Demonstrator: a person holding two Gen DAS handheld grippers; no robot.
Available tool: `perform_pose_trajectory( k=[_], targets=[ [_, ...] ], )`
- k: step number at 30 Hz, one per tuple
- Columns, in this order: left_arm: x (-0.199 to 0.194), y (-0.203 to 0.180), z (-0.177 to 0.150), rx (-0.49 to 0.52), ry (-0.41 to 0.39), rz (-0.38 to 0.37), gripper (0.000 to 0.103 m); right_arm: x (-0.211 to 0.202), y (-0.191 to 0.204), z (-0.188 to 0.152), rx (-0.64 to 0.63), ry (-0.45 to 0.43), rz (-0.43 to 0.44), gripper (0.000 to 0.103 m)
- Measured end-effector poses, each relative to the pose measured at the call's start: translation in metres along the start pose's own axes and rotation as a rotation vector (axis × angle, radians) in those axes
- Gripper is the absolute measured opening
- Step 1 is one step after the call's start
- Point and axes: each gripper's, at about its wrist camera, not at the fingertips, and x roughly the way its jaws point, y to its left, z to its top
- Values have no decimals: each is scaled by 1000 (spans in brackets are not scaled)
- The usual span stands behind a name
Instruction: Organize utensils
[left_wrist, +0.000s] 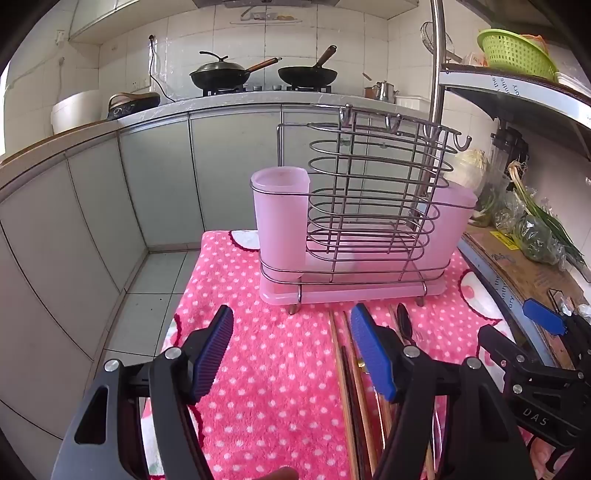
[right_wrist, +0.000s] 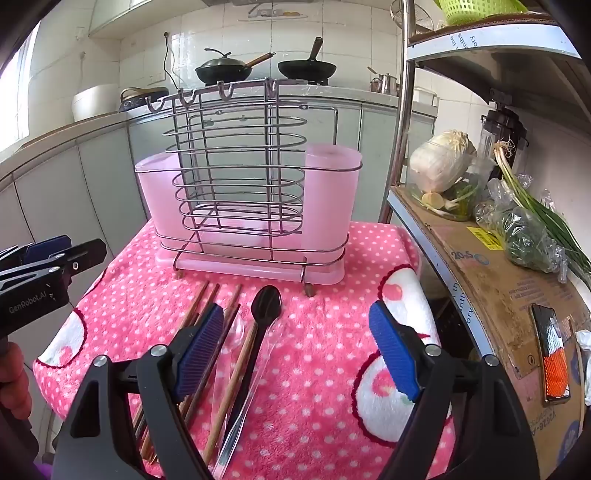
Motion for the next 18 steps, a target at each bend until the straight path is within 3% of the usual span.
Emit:
perform_pose_trajectory(
  k=[18],
  targets=[
    [0, 4, 1, -16, -4, 9, 66, -2, 2, 0, -12, -6, -1, 81]
  ],
)
